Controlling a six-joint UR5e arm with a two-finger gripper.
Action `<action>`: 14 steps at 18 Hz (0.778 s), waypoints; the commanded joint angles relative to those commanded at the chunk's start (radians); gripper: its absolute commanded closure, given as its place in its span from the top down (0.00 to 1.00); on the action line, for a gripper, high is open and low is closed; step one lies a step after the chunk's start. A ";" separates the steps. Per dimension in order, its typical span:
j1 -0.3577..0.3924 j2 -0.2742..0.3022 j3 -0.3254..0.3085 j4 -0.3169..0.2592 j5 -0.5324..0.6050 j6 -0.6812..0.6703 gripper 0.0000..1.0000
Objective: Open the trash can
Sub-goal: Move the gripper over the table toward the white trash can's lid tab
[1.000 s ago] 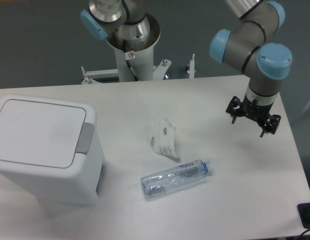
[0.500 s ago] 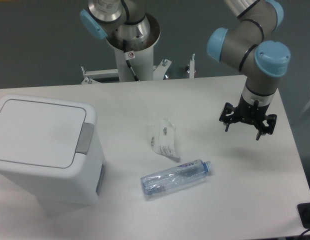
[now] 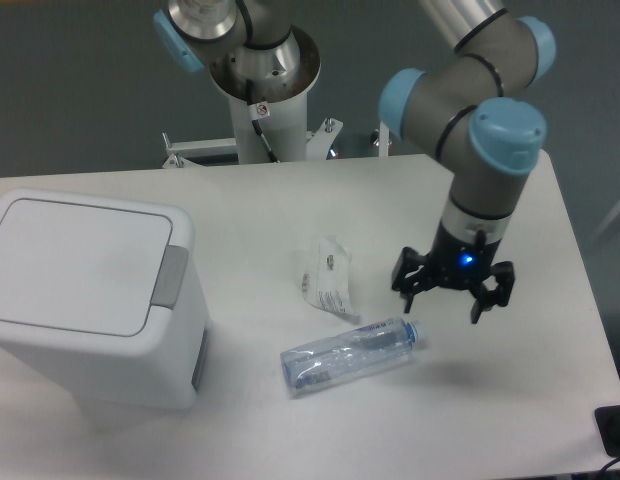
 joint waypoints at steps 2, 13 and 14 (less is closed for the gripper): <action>-0.025 0.003 0.051 -0.092 0.000 -0.020 1.00; -0.109 0.106 0.086 -0.189 -0.155 -0.123 1.00; -0.109 0.112 0.086 -0.189 -0.187 -0.123 1.00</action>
